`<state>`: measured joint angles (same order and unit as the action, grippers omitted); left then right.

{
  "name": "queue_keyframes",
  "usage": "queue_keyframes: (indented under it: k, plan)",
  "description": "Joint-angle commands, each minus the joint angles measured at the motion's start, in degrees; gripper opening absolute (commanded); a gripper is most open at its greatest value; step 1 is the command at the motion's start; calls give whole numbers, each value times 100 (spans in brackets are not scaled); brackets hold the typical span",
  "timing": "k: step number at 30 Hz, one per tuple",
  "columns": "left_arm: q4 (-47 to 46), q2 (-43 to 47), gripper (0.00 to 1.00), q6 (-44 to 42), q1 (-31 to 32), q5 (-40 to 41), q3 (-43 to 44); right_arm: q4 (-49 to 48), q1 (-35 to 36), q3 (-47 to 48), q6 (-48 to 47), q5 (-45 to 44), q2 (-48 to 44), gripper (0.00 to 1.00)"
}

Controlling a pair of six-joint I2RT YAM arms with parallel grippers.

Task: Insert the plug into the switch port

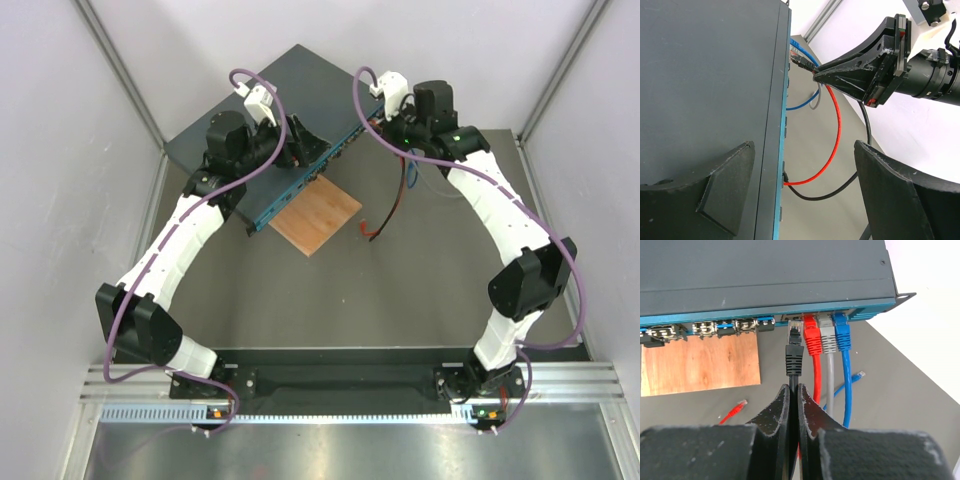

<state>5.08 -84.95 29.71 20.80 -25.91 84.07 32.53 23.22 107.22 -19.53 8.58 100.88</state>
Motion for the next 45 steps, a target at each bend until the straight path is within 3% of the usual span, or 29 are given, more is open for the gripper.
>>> queue_keyframes:
  k: [1,45]
  plan:
    - [-367,119,85,-10,-5,-11,4,-221,60,168,-42,-119,10,0]
    - [-464,101,85,34,-32,-54,-84,-485,112,1,54,-128,160,0]
